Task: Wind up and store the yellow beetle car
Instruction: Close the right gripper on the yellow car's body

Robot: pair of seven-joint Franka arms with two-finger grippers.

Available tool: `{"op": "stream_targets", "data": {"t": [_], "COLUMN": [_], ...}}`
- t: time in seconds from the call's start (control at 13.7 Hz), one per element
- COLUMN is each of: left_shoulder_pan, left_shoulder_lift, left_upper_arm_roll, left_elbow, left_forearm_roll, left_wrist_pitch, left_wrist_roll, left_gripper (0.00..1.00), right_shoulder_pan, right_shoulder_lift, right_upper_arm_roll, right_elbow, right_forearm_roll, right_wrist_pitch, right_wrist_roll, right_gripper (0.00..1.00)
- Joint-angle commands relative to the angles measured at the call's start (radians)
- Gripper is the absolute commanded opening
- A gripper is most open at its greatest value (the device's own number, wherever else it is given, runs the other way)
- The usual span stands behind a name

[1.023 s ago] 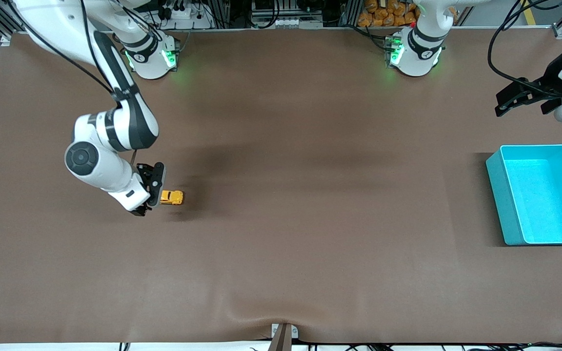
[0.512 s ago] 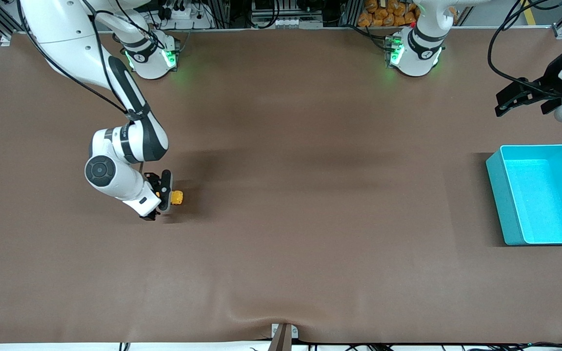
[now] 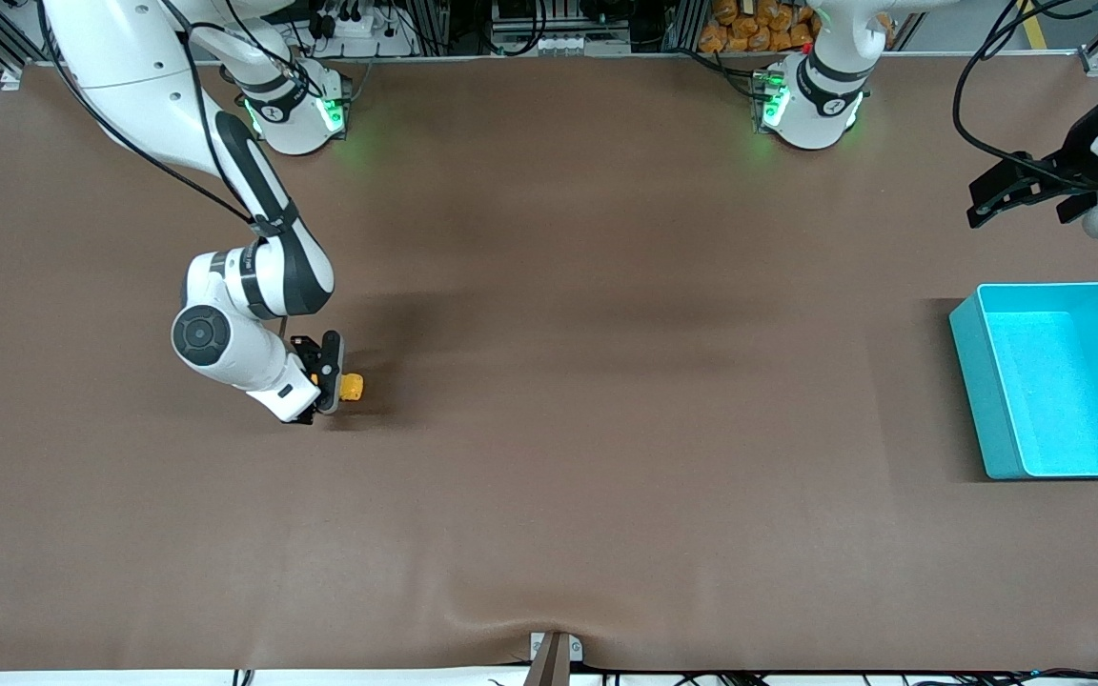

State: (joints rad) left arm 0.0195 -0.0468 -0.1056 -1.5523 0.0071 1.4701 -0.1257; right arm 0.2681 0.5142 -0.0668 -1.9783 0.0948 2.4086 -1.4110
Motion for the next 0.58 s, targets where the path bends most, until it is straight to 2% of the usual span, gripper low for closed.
{"op": "stream_targets", "data": {"t": [0.0,0.15,0.37,0.51], "left_shoulder_pan": [0.008,0.008,0.01,0.01], "left_shoulder_lift": [0.004,0.004,0.004,0.004], "left_upper_arm_roll": [-0.005,-0.005,-0.005,-0.005], "left_elbow": [0.012,0.012,0.012,0.012], "left_forearm_roll": [-0.015,-0.015,-0.015,-0.015], "left_wrist_pitch": [-0.01,-0.01,-0.01,-0.01], "left_wrist_roll": [0.0,0.0,0.0,0.0], "left_gripper": [1.0,1.0,1.0,1.0], "right_shoulder_pan": [-0.001,-0.001,0.002,0.0], "right_shoulder_lift": [-0.005,-0.01,-0.005,-0.003], "right_upper_arm_roll": [0.005,0.007,0.013,0.021], "right_elbow": [0.001,0.001,0.001,0.001], "right_forearm_roll": [0.025,0.026,0.037,0.039], "right_wrist_pitch": [-0.023,-0.037,-0.039,-0.037], "right_wrist_roll": [-0.019,-0.019,-0.019,-0.019], "right_gripper": [0.78,0.75,0.53,0.32]}}
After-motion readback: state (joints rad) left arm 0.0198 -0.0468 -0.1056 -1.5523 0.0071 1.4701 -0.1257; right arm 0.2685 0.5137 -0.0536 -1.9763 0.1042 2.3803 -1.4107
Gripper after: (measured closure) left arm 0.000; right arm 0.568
